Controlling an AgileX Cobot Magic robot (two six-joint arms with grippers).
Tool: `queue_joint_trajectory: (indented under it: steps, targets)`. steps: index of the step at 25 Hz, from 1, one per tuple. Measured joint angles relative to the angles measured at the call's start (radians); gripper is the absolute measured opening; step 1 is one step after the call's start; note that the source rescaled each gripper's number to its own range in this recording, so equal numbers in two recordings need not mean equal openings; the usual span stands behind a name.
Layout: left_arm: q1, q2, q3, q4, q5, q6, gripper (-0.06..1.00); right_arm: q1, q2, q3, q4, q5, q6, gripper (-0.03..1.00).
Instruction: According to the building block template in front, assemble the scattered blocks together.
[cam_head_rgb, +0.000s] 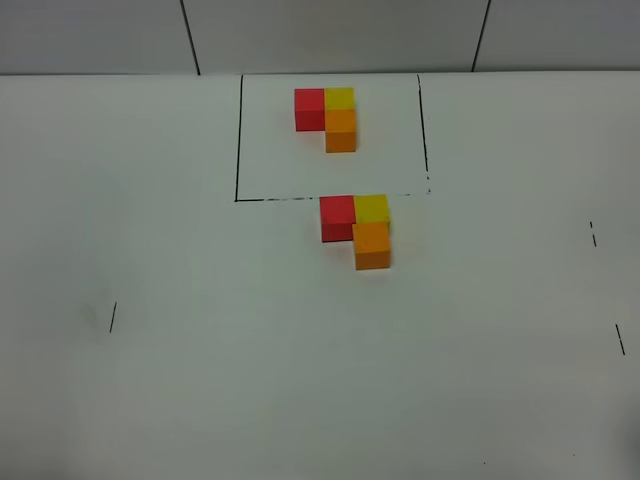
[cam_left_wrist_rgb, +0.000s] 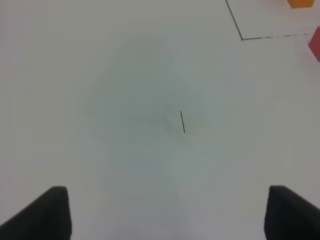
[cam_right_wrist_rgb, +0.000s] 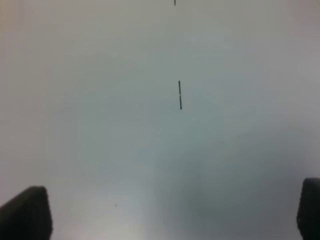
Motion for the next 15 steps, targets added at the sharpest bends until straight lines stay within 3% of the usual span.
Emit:
queue_joint_trajectory:
  steps: [15]
  targets:
    - [0.000,0.000,0.000,0.000,0.000,0.000,0.74,0.078,-0.310,0.074,-0.006,-0.012,-0.028,1.00]
